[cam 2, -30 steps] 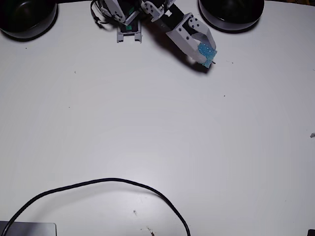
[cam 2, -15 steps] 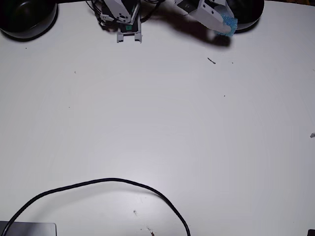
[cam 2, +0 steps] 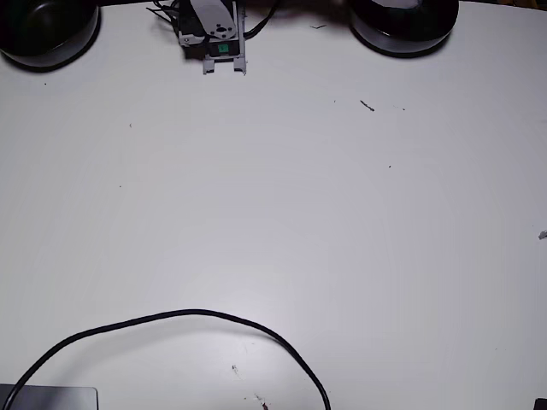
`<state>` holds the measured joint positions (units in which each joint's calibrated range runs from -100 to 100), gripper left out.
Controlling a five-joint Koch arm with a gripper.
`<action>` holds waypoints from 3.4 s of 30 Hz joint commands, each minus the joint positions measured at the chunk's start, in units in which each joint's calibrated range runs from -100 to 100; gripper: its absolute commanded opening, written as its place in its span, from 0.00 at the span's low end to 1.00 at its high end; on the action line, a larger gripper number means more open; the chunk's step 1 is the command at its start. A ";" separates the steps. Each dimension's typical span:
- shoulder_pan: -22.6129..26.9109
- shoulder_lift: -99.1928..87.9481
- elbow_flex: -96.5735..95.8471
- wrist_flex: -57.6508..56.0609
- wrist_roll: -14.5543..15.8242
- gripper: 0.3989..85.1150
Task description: Grab the Blue cube
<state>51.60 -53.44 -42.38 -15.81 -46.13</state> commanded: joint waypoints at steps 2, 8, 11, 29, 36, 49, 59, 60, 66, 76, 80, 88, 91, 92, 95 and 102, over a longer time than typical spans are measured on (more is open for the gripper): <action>2.10 1.69 3.65 0.51 0.44 0.03; 3.71 6.34 5.48 0.59 0.39 0.03; 3.96 7.24 5.39 0.26 0.39 0.03; 1.90 4.53 5.30 0.02 2.49 0.57; -2.39 1.18 4.30 -0.54 4.25 0.54; -10.35 -1.66 0.91 0.35 9.43 0.51; -17.00 -7.08 -4.67 0.35 11.14 0.51; -18.56 -7.60 -5.76 0.83 11.58 0.51; -24.66 -8.76 -7.87 3.71 13.77 0.51; -34.19 -8.50 -13.54 10.92 16.02 0.51; -38.24 -6.31 -16.65 16.13 18.85 0.51; -45.18 -0.63 -22.13 25.83 25.45 0.51; -48.50 3.24 -22.13 27.27 27.20 0.51; -49.91 5.44 -22.13 28.15 28.03 0.51; -51.38 9.95 -21.95 30.87 30.38 0.51; -52.31 21.69 -19.66 36.08 36.34 0.48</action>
<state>-0.61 -33.28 -65.30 16.43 -11.70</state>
